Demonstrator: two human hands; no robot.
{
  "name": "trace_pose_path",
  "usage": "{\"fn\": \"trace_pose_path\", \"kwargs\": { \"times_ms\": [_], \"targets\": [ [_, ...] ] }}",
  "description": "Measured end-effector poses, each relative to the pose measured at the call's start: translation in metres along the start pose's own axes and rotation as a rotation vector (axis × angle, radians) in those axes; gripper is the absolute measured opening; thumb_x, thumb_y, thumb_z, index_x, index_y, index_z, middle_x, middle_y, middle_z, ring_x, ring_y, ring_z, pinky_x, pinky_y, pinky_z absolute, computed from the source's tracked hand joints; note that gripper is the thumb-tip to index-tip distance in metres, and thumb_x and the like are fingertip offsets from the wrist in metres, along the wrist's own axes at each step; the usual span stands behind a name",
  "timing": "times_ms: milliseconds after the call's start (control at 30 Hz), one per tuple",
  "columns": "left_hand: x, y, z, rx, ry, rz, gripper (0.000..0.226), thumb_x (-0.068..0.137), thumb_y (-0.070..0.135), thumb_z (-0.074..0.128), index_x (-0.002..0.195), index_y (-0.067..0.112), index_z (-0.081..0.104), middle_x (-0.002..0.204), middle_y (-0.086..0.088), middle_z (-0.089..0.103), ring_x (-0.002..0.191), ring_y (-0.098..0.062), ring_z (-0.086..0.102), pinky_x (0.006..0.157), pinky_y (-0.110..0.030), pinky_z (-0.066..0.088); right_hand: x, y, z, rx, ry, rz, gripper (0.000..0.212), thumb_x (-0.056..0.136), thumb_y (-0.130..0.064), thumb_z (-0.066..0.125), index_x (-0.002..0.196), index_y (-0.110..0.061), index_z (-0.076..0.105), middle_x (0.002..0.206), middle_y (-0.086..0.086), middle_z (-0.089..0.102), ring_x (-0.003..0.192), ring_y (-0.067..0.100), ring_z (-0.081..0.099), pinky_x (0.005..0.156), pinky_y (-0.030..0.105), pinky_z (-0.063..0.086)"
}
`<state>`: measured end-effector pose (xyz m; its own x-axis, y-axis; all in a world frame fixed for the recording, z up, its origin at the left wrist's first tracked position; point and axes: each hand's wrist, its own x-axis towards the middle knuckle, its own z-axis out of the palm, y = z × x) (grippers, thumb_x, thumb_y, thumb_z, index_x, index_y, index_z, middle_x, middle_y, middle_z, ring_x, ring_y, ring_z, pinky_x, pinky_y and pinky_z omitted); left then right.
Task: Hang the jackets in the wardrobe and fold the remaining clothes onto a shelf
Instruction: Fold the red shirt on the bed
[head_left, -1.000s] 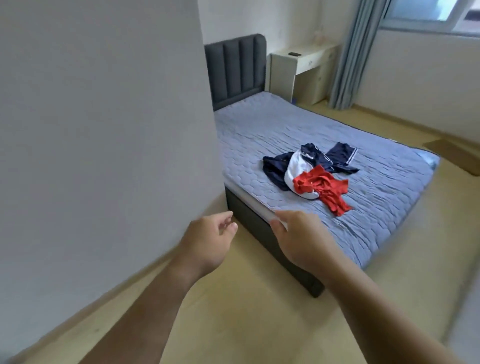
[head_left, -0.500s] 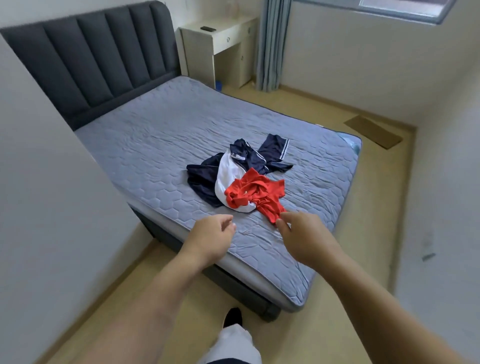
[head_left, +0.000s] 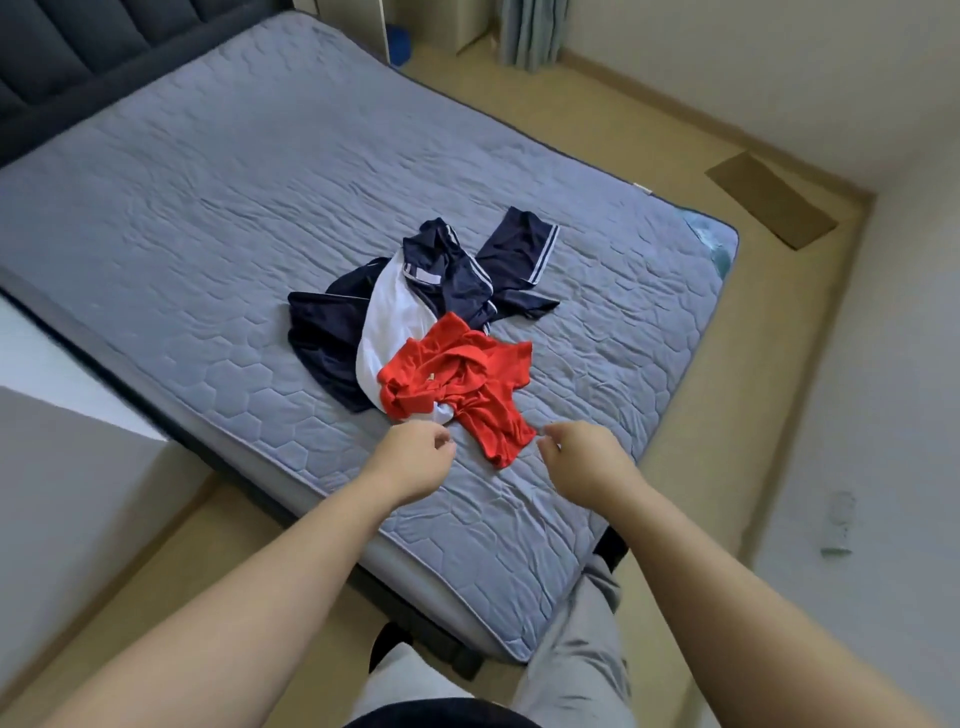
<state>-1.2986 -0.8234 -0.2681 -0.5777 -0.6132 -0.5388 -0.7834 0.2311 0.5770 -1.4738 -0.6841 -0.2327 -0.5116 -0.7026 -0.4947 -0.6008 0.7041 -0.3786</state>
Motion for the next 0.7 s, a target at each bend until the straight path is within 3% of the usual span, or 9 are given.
{"fn": "trace_pose_path", "kwargs": {
  "times_ms": [100, 233, 367, 467, 533, 633, 700],
  "targets": [
    [0.064, 0.010, 0.041, -0.039, -0.007, -0.142, 0.017, 0.097, 0.024, 0.056, 0.090, 0.014, 0.067, 0.110, -0.013, 0.073, 0.107, -0.030, 0.065, 0.094, -0.041, 0.052, 0.087, 0.047, 0.004, -0.041, -0.149, -0.011, 0.031, 0.101, -0.019, 0.045, 0.116, -0.005, 0.068, 0.109, 0.014, 0.071, 0.103, 0.034, 0.064, 0.079, 0.035, 0.050],
    [0.143, 0.016, 0.115, -0.157, 0.006, -0.402, 0.023, 0.096, 0.020, 0.060, 0.112, 0.012, 0.073, 0.115, -0.008, 0.073, 0.105, -0.027, 0.067, 0.093, -0.039, 0.054, 0.197, 0.109, 0.023, -0.104, -0.385, -0.031, 0.034, 0.101, -0.014, 0.044, 0.128, -0.005, 0.061, 0.124, 0.017, 0.067, 0.112, 0.036, 0.062, 0.090, 0.040, 0.053],
    [0.223, 0.010, 0.195, -0.305, -0.038, -0.618, 0.020, 0.092, 0.019, 0.065, 0.110, 0.017, 0.075, 0.115, -0.006, 0.073, 0.108, -0.025, 0.067, 0.097, -0.038, 0.053, 0.283, 0.169, 0.048, -0.161, -0.561, -0.022, 0.044, 0.100, -0.017, 0.043, 0.143, -0.015, 0.051, 0.145, 0.014, 0.054, 0.121, 0.034, 0.058, 0.094, 0.039, 0.052],
    [0.282, 0.001, 0.245, -0.424, -0.039, -0.737, 0.019, 0.089, 0.017, 0.071, 0.106, 0.022, 0.077, 0.109, -0.006, 0.075, 0.092, -0.024, 0.069, 0.087, -0.032, 0.056, 0.332, 0.205, 0.069, -0.186, -0.623, -0.060, 0.043, 0.101, -0.015, 0.042, 0.142, -0.019, 0.051, 0.130, 0.013, 0.063, 0.108, 0.032, 0.063, 0.088, 0.039, 0.055],
    [0.314, -0.008, 0.274, -0.534, 0.049, -0.846, 0.023, 0.086, 0.019, 0.075, 0.108, 0.025, 0.076, 0.107, -0.003, 0.074, 0.082, -0.020, 0.065, 0.076, -0.026, 0.052, 0.354, 0.225, 0.085, -0.175, -0.646, -0.083, 0.045, 0.101, -0.016, 0.041, 0.145, -0.023, 0.048, 0.126, 0.011, 0.065, 0.101, 0.029, 0.064, 0.085, 0.040, 0.056],
    [0.356, -0.026, 0.311, -0.669, 0.127, -0.954, 0.024, 0.087, 0.016, 0.075, 0.110, 0.016, 0.073, 0.104, 0.001, 0.065, 0.099, -0.019, 0.060, 0.087, -0.027, 0.046, 0.374, 0.254, 0.107, -0.154, -0.662, -0.115, 0.044, 0.103, -0.021, 0.039, 0.146, -0.027, 0.047, 0.111, 0.008, 0.068, 0.083, 0.023, 0.059, 0.070, 0.034, 0.051],
    [0.372, -0.037, 0.327, -0.727, 0.138, -1.013, 0.023, 0.089, 0.015, 0.072, 0.111, 0.007, 0.072, 0.106, -0.005, 0.066, 0.101, -0.020, 0.059, 0.087, -0.027, 0.044, 0.378, 0.269, 0.119, -0.150, -0.678, -0.138, 0.043, 0.104, -0.024, 0.039, 0.147, -0.028, 0.047, 0.106, 0.008, 0.069, 0.079, 0.022, 0.057, 0.067, 0.032, 0.049]
  ]
}}
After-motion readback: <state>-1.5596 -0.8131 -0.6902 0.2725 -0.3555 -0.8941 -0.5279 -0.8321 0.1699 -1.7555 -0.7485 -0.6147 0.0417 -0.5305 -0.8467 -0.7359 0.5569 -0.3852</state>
